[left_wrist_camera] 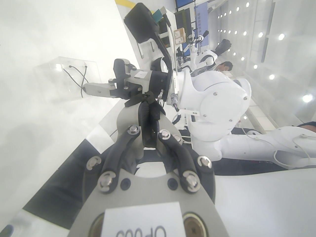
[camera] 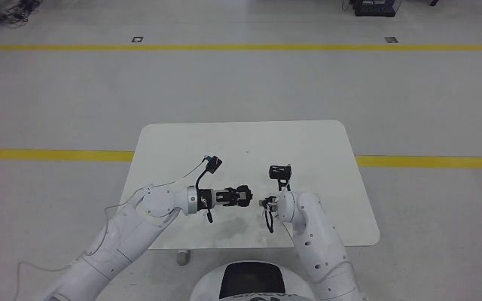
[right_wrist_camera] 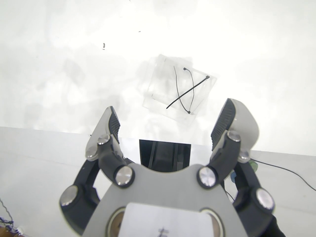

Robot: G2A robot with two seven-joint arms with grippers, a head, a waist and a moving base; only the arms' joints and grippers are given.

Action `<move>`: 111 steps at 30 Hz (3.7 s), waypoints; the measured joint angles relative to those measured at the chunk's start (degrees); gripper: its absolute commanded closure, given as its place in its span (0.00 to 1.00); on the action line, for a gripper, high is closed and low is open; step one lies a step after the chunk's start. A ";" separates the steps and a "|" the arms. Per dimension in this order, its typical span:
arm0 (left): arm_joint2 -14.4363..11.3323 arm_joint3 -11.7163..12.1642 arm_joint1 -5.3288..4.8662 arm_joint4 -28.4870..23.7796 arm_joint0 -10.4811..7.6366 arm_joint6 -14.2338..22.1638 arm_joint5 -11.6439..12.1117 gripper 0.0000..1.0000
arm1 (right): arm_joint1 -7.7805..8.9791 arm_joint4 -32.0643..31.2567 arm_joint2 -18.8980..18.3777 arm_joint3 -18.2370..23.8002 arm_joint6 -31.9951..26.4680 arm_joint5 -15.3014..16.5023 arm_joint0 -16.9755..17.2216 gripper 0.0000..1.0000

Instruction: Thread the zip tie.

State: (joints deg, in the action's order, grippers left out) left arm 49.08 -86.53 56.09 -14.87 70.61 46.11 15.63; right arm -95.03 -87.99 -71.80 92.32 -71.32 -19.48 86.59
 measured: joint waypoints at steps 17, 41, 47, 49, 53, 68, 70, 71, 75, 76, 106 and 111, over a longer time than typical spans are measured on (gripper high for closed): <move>0.00 0.00 0.00 0.00 0.00 0.00 0.00 1.00 | -3.48 -1.96 -2.42 -3.44 2.24 0.00 1.19 0.00; 0.00 0.00 0.00 0.00 0.00 0.00 0.00 1.00 | -4.71 -1.97 -3.09 -11.02 1.93 0.00 -2.60 0.00; 0.00 0.00 0.00 0.00 0.00 0.00 0.00 1.00 | -4.74 -1.97 -3.23 -12.08 2.38 0.00 -2.96 0.00; 0.00 0.00 0.00 0.00 0.00 0.00 0.00 1.00 | -4.69 -1.97 -3.20 -12.24 2.99 0.00 -2.98 0.00; 0.00 0.00 0.00 0.00 0.00 0.00 0.00 1.00 | -4.60 -1.97 -3.05 -12.01 3.44 0.00 -2.90 0.00; 0.00 0.00 0.00 0.00 0.00 0.00 0.00 1.00 | -4.43 -1.97 -4.50 -13.48 8.85 0.00 -2.65 0.00; 0.00 0.00 0.00 0.00 0.00 0.00 0.00 1.00 | -4.37 -1.97 -4.83 -13.58 9.99 0.00 -2.40 0.00; 0.00 0.00 0.00 0.00 0.00 0.00 0.00 1.00 | -4.36 -1.97 -4.92 -13.65 10.14 0.00 -2.34 0.00; 0.00 0.00 0.00 0.00 0.00 0.00 0.00 1.00 | -4.38 -1.97 -4.81 -14.40 9.19 0.00 -2.55 0.06; 0.00 0.00 0.00 0.00 0.00 0.00 0.00 1.00 | -4.40 -1.97 -4.66 -14.58 8.91 0.00 -2.66 0.13; 0.00 0.00 0.00 0.00 0.00 0.00 0.00 1.00 | -3.79 -1.97 -5.32 -11.03 6.89 0.00 -0.96 0.66; 0.00 0.00 0.00 0.00 0.00 0.00 0.00 1.00 | -3.60 -1.97 -5.26 -8.36 6.82 0.00 0.43 0.65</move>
State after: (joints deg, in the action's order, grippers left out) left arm 49.08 -86.53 56.09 -14.87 70.61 46.11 15.63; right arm -98.63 -89.95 -77.06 83.96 -64.50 -19.48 87.01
